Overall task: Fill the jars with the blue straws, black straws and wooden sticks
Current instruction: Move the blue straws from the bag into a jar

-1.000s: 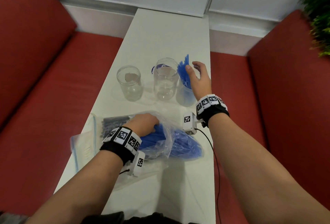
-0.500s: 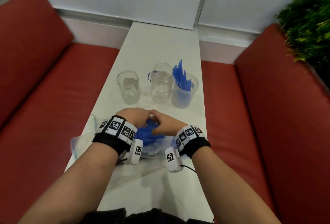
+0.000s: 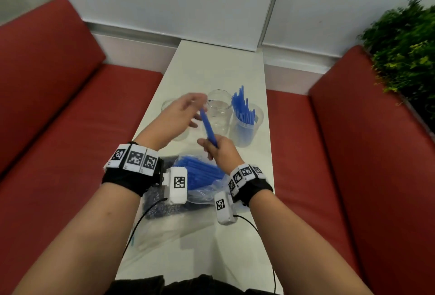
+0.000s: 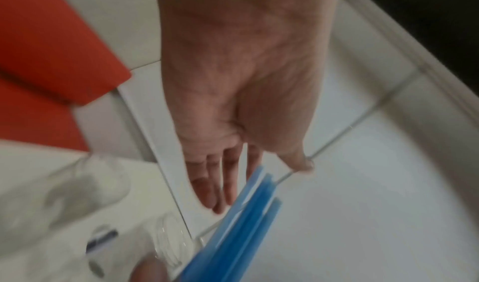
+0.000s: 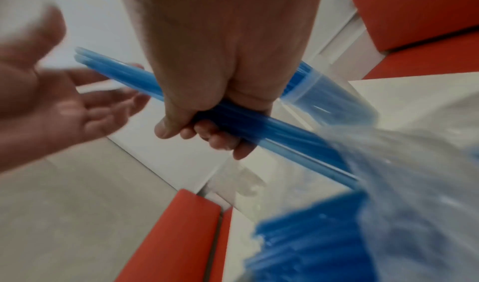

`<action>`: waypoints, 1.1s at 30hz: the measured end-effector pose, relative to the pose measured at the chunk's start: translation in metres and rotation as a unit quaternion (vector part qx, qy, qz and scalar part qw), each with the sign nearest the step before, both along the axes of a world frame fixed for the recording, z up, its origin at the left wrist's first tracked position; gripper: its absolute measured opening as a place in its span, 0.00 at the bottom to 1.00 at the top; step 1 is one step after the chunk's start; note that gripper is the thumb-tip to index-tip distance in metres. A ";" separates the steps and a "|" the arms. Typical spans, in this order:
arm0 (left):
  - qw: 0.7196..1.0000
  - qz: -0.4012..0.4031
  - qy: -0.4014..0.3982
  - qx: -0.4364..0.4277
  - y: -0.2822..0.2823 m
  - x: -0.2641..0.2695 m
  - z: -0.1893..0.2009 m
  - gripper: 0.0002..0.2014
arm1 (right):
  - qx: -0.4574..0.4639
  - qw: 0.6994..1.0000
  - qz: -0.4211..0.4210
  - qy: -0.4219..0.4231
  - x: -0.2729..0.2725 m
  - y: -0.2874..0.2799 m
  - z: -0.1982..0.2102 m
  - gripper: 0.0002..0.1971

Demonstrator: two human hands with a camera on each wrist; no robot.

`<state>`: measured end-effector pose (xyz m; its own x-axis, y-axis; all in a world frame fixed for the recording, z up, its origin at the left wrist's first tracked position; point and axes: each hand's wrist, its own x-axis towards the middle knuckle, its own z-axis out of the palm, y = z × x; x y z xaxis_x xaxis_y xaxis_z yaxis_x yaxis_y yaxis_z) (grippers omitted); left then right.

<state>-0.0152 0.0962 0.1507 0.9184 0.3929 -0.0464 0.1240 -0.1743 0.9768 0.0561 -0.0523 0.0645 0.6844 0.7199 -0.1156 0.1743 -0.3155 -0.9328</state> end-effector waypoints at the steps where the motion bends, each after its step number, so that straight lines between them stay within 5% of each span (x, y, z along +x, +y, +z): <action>1: 0.994 0.030 -0.038 -0.100 0.001 0.002 0.000 0.27 | 0.025 1.000 -0.013 0.002 0.003 0.003 0.010 0.13; 4: 0.960 0.104 -0.067 -0.252 0.000 0.008 -0.008 0.22 | 0.098 0.994 -0.048 0.012 0.015 0.009 0.047 0.14; 7: 0.966 0.122 0.009 -0.229 -0.007 0.012 -0.030 0.15 | 0.184 0.981 -0.067 -0.001 0.025 0.008 0.092 0.16; 12: 0.943 0.072 0.142 -0.293 -0.024 0.016 -0.073 0.23 | 0.357 0.930 -0.085 0.030 0.039 0.002 0.157 0.15; 17: 0.771 0.052 0.088 -0.628 -0.053 0.019 -0.089 0.32 | 0.374 0.915 -0.140 0.050 0.037 -0.007 0.149 0.17; 20: 0.725 0.056 0.038 -0.685 -0.064 0.019 -0.081 0.29 | 0.332 0.932 -0.137 0.044 0.030 -0.012 0.128 0.16; 24: 0.707 0.043 -0.013 -0.705 -0.073 0.027 -0.061 0.22 | 0.267 0.955 -0.121 0.055 0.015 -0.014 0.099 0.17; 29: 0.762 0.030 0.009 -0.647 -0.080 0.033 -0.052 0.10 | 0.240 0.960 -0.116 0.086 0.011 -0.018 0.095 0.17; 33: 0.755 -0.004 0.048 -0.654 -0.079 0.036 -0.055 0.07 | 0.198 0.976 -0.070 0.055 0.013 -0.019 0.095 0.18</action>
<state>0.0203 0.0177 0.0960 0.8886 -0.0520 -0.4558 0.2092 0.9302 0.3016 0.0687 -0.0709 0.1599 0.7783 0.6234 0.0751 0.0473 0.0610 -0.9970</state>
